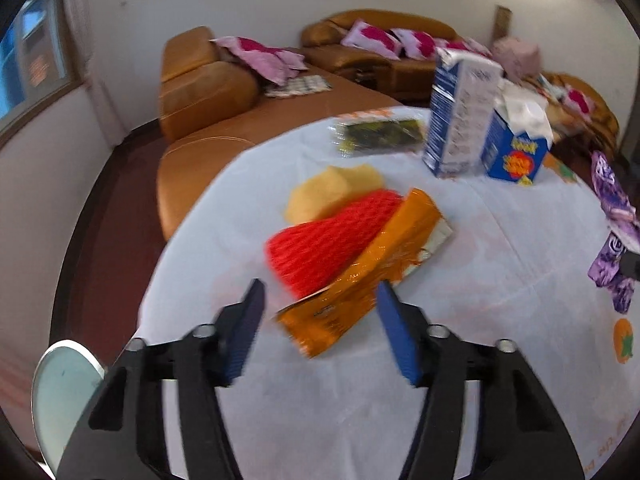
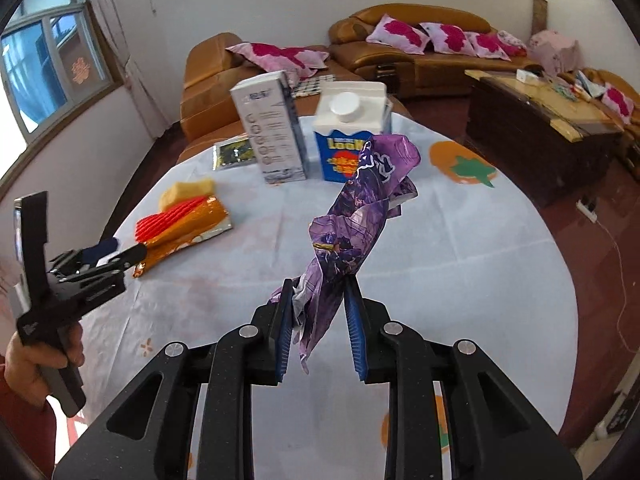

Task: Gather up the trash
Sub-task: 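Grasp the purple wrapper with the right gripper while the left grasps the orange wrapper, then carry the orange wrapper and purple wrapper toward the teal bin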

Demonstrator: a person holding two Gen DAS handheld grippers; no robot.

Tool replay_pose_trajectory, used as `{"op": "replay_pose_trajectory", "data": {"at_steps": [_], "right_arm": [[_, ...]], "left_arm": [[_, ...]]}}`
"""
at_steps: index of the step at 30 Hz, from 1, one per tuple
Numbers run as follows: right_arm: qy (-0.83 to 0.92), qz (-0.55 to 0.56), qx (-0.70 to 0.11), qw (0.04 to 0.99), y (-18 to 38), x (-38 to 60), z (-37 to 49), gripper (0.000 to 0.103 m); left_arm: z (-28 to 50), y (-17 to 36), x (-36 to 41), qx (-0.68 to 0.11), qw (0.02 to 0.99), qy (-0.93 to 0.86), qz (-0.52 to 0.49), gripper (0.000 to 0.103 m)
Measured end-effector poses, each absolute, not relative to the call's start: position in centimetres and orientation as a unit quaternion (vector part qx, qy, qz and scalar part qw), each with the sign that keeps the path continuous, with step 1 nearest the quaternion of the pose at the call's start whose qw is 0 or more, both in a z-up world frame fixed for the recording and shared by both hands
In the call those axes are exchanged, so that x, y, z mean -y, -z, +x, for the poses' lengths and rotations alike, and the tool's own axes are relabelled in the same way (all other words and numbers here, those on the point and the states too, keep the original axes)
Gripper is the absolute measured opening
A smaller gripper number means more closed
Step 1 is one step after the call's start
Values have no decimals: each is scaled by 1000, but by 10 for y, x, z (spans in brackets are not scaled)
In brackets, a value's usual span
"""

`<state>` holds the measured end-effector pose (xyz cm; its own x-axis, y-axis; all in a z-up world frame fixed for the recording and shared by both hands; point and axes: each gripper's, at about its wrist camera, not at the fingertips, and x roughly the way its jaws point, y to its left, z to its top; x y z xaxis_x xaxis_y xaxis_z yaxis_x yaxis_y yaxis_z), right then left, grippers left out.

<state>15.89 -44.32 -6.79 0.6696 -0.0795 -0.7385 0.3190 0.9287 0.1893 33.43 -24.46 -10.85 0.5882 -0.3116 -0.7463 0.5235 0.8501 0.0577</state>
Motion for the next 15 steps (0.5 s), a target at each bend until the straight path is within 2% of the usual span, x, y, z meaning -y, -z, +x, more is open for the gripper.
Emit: {"op": "replay_pose_trajectory", "data": {"at_steps": [2,3,7,15], "right_arm": [[111,166,-390,899,71,448,159,26],[111,170,-389,899,72,449,159,26],[112,176,-383,900,72,449,153,26],[117,182,-369,904,69,441,134,26]], "left_arm": [[337,116,255,-397,871,250,148,33],[336,120,260,-405,865,253,156,22],[323,119,263,-402,862,267,157,9],[264,91,234,-389,869,287,103,9]]}}
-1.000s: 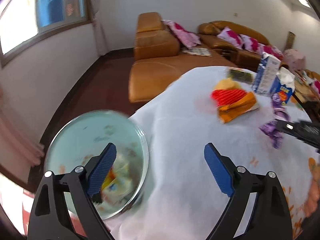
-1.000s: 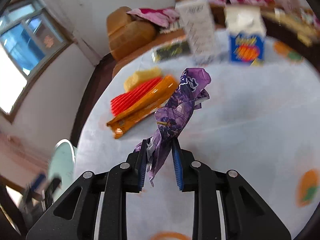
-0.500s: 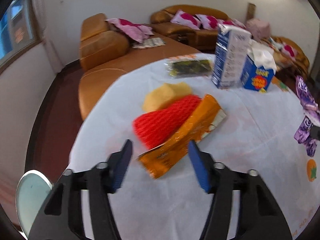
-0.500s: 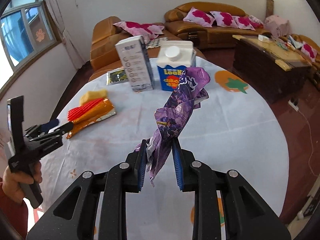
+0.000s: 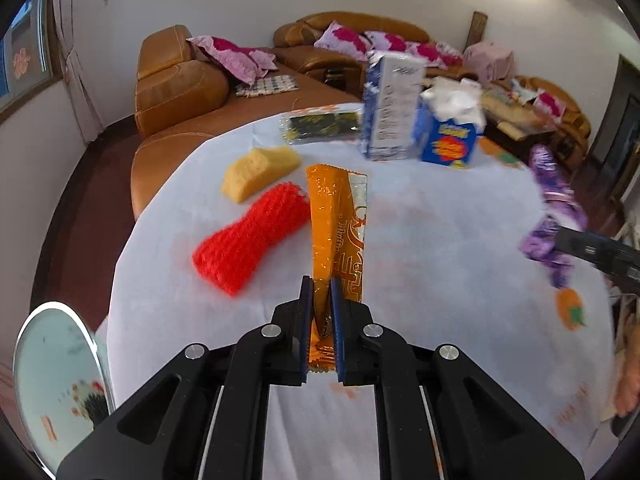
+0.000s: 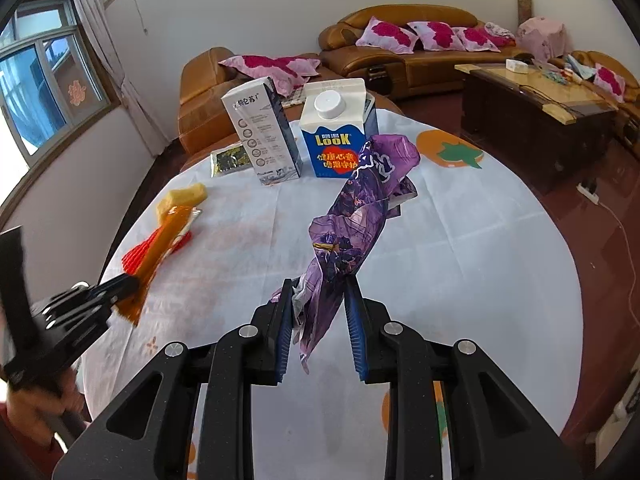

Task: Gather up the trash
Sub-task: 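Carry the orange wrapper and purple wrapper toward the teal bin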

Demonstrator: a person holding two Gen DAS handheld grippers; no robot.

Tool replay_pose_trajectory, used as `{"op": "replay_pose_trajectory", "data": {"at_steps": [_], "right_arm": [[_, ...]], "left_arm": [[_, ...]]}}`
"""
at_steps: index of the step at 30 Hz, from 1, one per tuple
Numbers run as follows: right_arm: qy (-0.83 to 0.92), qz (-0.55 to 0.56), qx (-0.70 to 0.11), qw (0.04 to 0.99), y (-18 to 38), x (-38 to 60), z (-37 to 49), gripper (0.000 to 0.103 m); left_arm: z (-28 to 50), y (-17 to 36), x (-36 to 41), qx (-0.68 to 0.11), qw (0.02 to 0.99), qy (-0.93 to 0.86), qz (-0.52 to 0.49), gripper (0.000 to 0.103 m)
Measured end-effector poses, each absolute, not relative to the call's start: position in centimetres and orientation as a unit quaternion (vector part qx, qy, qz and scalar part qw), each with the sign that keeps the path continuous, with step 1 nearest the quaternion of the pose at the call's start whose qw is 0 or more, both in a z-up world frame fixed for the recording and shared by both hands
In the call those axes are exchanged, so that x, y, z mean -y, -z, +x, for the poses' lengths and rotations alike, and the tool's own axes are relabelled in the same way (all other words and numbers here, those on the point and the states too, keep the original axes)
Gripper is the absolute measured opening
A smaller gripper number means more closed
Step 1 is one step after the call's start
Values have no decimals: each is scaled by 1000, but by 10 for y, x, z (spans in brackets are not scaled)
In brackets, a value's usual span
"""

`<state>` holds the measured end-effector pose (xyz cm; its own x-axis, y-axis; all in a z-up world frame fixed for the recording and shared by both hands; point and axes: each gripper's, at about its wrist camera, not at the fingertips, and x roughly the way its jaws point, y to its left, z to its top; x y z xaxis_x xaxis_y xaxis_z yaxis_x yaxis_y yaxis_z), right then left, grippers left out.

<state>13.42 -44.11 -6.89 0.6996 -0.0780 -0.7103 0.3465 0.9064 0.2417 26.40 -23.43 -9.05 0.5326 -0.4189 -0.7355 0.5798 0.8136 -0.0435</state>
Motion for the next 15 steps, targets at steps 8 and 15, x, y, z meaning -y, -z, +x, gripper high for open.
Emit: {"op": "replay_pose_trajectory", "data": {"at_steps": [8,15], "right_arm": [[100,169,-371,908,68,410,114,26],[82,160,-374,910,64,383,103,26]], "left_arm": [[212,87,202,-394,874,274,70,9],[193,80,185,-387,888,235,83,9]]}}
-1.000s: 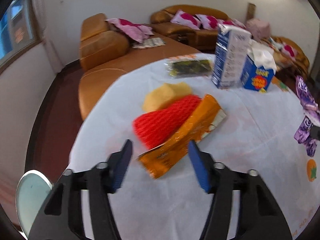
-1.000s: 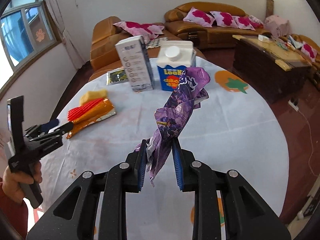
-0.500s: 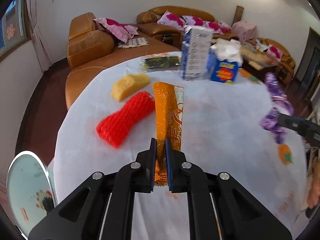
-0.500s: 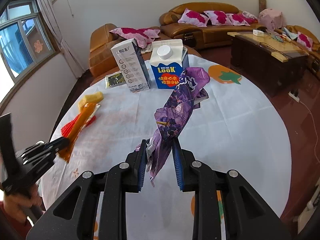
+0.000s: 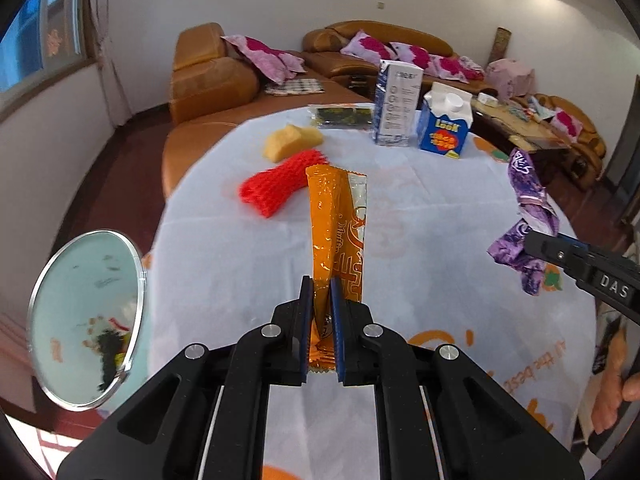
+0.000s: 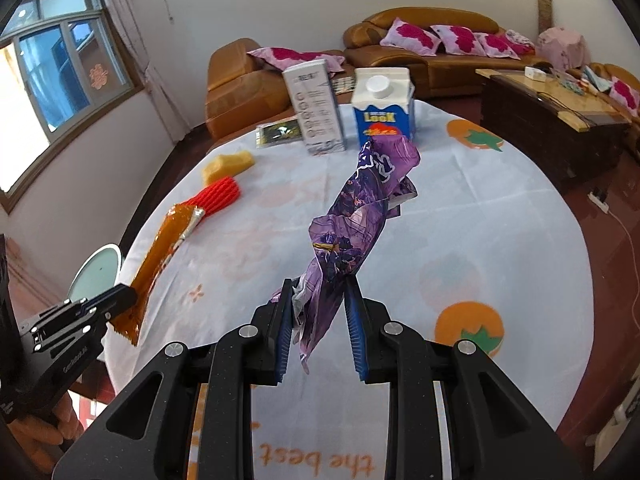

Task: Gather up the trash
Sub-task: 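Carry the orange wrapper and purple wrapper toward the teal bin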

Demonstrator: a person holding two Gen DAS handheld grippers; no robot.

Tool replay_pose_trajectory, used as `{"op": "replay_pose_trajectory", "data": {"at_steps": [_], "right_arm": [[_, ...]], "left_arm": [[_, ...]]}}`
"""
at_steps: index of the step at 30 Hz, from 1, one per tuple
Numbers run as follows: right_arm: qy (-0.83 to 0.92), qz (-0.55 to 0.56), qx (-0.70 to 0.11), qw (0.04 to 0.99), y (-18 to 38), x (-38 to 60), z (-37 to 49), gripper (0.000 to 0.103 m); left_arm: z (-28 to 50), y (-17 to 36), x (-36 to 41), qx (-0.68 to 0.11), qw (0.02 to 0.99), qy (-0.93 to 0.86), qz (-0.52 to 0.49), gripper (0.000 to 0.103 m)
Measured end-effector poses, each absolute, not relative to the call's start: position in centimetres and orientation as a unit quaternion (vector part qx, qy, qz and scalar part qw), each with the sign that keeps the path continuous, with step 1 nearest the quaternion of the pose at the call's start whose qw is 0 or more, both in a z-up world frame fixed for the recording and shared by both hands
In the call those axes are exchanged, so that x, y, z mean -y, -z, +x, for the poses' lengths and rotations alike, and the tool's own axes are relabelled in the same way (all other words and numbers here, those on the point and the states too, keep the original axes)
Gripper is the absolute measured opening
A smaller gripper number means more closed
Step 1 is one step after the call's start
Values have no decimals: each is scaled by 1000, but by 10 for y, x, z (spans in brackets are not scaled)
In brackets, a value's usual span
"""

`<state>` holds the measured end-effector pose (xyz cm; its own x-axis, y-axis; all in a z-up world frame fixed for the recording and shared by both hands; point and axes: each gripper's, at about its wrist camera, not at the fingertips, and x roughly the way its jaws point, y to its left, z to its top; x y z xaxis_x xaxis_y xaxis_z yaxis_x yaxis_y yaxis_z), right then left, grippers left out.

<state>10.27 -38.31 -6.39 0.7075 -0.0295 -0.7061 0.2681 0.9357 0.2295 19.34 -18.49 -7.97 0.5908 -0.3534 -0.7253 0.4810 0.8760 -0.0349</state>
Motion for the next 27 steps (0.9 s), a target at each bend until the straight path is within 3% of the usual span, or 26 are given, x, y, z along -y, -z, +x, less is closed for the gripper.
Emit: {"op": "replay_pose_trajectory", "data": {"at_steps": [27], "right_arm": [[39,96,-402,910,64,310,100,26]], "left_arm": [[167,67,124,-370,909,186,49,9]]}}
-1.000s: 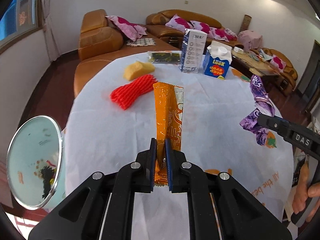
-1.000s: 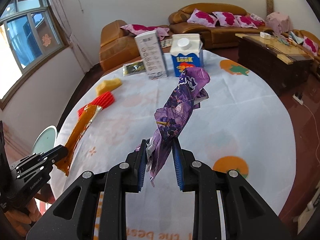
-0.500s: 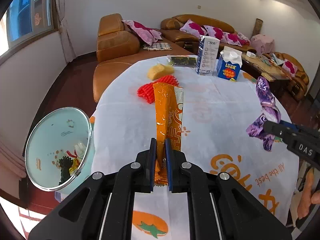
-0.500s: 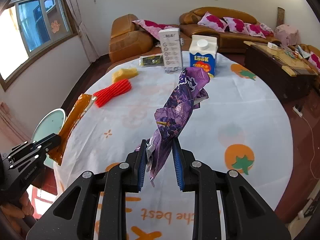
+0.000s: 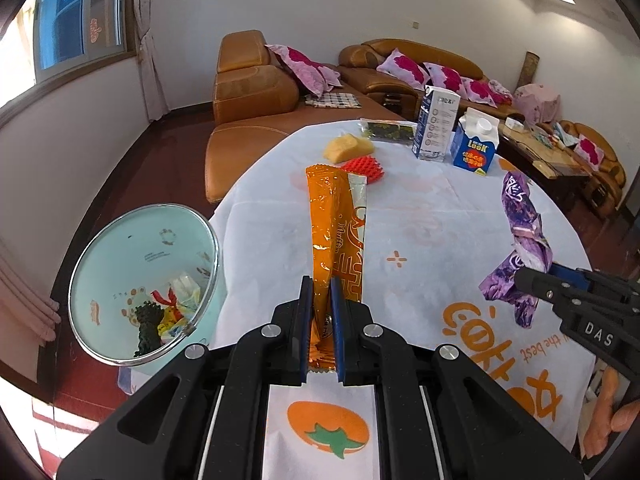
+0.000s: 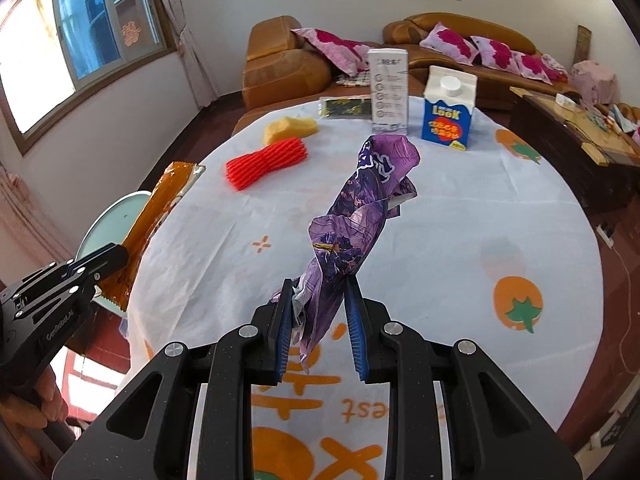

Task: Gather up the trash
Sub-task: 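Carry the orange wrapper and purple wrapper toward the teal bin, then open both grippers over the teal bin to drop the wrappers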

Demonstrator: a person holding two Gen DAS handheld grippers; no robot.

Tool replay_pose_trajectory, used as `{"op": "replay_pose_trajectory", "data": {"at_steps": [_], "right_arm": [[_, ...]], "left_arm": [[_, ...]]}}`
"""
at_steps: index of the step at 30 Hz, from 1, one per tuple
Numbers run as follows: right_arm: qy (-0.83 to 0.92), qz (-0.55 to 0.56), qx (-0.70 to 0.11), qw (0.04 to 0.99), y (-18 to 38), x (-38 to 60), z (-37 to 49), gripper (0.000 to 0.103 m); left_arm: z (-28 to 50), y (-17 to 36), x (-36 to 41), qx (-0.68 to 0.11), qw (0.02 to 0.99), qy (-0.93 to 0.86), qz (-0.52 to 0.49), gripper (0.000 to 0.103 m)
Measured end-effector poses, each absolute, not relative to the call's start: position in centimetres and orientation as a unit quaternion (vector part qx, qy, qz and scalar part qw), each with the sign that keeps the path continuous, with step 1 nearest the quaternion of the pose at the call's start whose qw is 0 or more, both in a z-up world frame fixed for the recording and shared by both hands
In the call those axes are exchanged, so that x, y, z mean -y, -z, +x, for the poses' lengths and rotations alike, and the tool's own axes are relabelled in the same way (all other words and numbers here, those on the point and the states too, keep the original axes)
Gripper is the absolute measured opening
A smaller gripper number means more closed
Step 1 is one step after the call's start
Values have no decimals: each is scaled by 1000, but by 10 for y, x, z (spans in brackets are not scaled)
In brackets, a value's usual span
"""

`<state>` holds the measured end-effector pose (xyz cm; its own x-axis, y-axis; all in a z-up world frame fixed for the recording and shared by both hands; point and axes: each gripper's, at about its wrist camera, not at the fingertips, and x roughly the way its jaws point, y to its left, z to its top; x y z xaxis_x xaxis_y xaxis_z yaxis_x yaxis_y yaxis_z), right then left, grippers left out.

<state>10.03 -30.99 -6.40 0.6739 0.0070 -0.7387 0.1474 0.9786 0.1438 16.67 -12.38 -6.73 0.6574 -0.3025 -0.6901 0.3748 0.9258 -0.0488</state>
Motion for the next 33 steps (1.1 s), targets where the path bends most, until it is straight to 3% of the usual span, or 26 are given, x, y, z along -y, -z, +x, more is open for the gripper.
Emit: {"op": "replay_pose_trajectory", "data": {"at_steps": [33], "right_arm": [[-92,42,-409,907,60,178,148,26]], "left_arm": [[180,71,22,-370,925,82,-2,9]]}}
